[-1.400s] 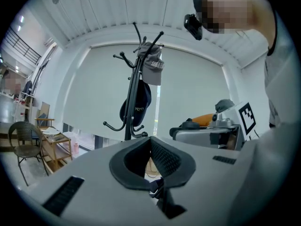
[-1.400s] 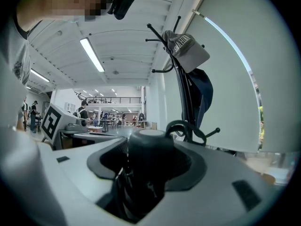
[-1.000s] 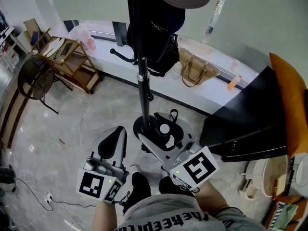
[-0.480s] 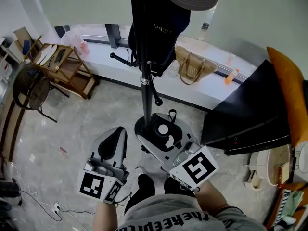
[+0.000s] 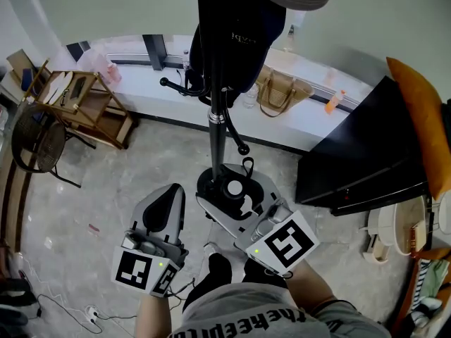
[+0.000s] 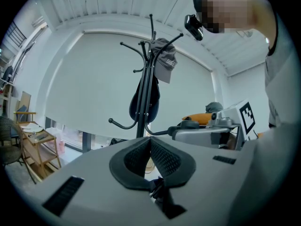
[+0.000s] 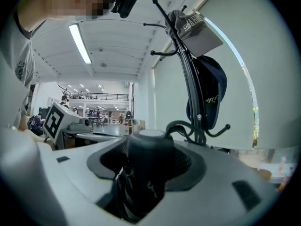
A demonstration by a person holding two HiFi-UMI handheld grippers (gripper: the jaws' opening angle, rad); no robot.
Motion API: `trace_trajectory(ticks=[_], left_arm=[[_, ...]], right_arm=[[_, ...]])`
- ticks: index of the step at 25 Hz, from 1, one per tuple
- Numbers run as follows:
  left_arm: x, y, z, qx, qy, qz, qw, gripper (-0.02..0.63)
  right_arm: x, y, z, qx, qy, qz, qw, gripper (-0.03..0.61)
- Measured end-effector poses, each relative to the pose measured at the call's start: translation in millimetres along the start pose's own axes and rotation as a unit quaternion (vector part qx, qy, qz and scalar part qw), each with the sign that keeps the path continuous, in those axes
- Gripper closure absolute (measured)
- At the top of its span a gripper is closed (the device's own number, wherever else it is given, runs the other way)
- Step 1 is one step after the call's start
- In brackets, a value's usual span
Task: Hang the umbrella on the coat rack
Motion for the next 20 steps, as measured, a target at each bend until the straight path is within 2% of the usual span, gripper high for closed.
trace_trajectory(ticks=[20], left_arm=[[13.3, -1.6, -26.9, -0.006, -0.025, -0.015, 0.9996, 0.598]], right_arm=[[23.5, -6.9, 15.4, 0.012, -0.032, -0.001, 0.999, 0.33]])
Point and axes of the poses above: the fingertips, and each gripper's own axes: x forward along the fingers, z to its right, y out of its top, the point moved 6 cm from there along -x, backward along the fingers, and after that the axes turned 10 degrees about -x, right-handed, at the moved point
